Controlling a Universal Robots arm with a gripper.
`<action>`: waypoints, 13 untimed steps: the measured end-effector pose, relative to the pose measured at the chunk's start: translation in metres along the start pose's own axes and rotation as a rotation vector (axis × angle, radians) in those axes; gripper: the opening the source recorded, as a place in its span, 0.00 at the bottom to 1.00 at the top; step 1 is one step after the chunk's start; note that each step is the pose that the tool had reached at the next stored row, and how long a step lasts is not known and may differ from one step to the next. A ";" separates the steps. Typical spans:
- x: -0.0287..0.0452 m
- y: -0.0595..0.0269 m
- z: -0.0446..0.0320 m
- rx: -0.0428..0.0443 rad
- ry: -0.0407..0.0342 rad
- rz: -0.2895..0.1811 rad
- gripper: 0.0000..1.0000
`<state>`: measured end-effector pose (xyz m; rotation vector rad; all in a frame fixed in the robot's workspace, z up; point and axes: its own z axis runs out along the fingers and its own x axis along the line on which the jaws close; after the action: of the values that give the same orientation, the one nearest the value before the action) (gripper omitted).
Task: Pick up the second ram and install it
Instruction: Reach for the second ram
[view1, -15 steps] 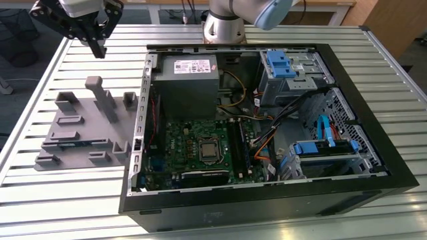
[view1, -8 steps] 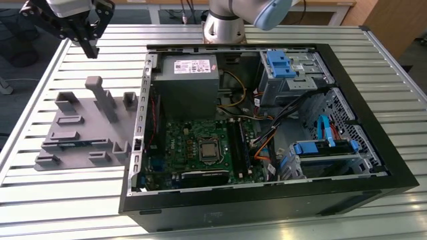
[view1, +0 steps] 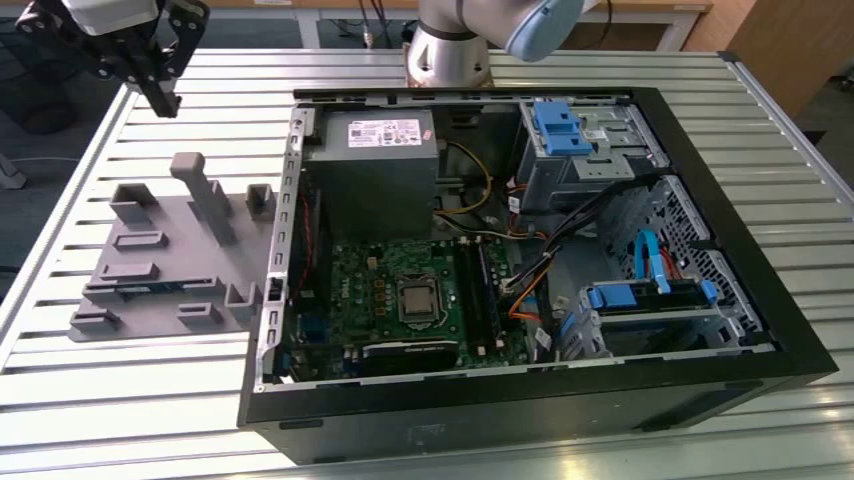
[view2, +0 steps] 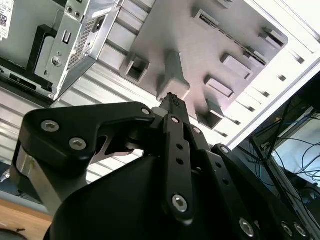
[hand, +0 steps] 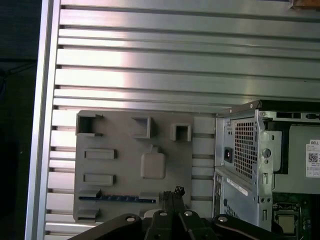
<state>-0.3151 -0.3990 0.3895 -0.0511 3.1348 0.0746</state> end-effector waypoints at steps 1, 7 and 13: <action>0.0021 0.0001 0.0000 0.0000 0.0000 0.000 0.11; 0.0129 0.0004 0.0001 -0.0001 0.0000 0.000 0.11; 0.0239 0.0007 0.0003 0.0000 0.0000 0.000 0.11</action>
<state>-0.3390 -0.3990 0.3891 -0.0515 3.1348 0.0747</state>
